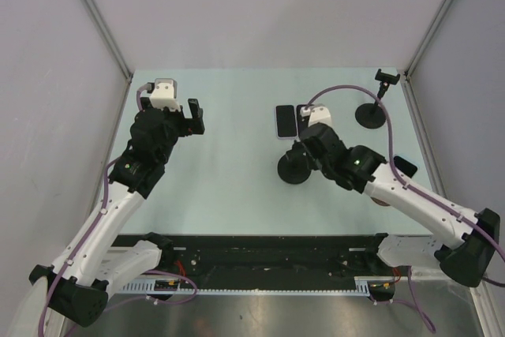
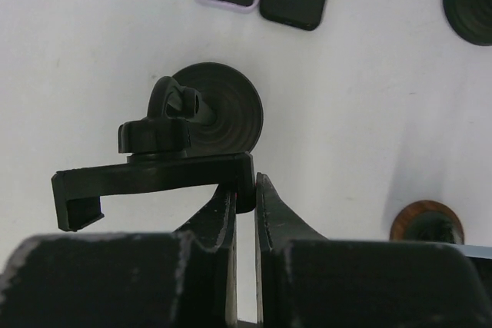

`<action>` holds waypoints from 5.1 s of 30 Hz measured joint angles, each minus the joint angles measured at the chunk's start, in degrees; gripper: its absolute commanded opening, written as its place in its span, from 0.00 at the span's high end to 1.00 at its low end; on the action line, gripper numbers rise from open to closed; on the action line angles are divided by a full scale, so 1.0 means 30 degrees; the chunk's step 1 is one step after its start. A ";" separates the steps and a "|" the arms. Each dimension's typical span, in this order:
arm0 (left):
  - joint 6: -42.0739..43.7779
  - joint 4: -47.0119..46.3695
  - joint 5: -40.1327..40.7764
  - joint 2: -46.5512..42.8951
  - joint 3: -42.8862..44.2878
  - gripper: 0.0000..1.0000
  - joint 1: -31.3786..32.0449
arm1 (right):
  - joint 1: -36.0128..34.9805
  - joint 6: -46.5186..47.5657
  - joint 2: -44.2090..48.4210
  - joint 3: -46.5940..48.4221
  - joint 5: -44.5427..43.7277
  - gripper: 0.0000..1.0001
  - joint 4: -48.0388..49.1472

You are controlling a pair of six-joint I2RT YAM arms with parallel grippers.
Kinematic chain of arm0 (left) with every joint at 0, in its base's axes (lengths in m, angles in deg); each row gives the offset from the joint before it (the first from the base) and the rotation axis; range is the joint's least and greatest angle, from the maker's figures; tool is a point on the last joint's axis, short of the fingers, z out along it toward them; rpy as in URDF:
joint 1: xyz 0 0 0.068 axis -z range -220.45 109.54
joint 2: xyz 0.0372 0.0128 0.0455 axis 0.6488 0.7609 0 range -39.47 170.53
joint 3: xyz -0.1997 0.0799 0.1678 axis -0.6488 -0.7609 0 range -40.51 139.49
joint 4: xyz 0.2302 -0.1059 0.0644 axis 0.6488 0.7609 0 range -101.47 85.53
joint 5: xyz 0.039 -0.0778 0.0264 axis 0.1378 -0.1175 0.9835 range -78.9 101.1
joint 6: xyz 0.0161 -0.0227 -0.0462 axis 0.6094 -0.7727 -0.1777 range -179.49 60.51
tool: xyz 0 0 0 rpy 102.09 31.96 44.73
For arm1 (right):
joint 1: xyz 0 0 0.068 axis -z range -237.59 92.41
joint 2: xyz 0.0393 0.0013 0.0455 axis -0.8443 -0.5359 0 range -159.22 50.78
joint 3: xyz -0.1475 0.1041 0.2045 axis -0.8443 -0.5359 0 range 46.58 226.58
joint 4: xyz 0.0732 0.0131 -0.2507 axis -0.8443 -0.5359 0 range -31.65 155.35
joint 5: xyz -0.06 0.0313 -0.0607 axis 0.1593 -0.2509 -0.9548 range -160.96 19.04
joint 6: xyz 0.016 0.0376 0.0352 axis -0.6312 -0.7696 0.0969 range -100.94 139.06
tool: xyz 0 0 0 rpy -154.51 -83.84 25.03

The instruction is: Remove the phone from the phone stand

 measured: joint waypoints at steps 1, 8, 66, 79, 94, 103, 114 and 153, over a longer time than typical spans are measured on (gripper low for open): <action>0.0000 0.0000 -0.0007 0.0000 0.0000 0.00 0.0000 | 0.0539 0.0219 0.0306 -0.0007 0.0226 1.00 -0.0036; -0.0007 0.0000 -0.0058 0.0000 0.0000 0.00 0.0000 | 0.6084 0.1311 0.1829 -0.0015 0.1654 1.00 0.1559; 0.0022 0.0000 0.0007 -0.0153 0.0000 0.00 0.0000 | 1.6997 0.3096 -0.8750 0.5537 0.7978 0.65 0.6477; 0.0022 0.0000 0.0007 -0.0255 0.0000 0.00 0.0000 | 1.6167 0.2783 -0.7745 0.5668 0.7176 0.19 0.6200; -0.0058 -0.0007 -0.0787 -0.1858 0.0000 0.00 0.0000 | 1.3282 0.0619 0.2018 0.3446 0.2229 0.00 0.2266; -0.0066 -0.0080 -0.0933 -0.2790 0.0000 0.00 0.0000 | 1.5518 -0.0233 0.5639 0.0758 0.1064 0.00 -0.0576; -0.0073 -0.0073 -0.0991 -0.2805 -0.0007 0.00 0.0000 | 1.6043 -0.2441 0.6630 -0.3548 -0.0189 0.00 -0.1239; -0.0182 -0.0087 -0.1151 -0.2594 -0.0117 0.00 0.0000 | 1.6196 -0.2193 0.7366 -0.6295 -0.0699 0.22 -0.0277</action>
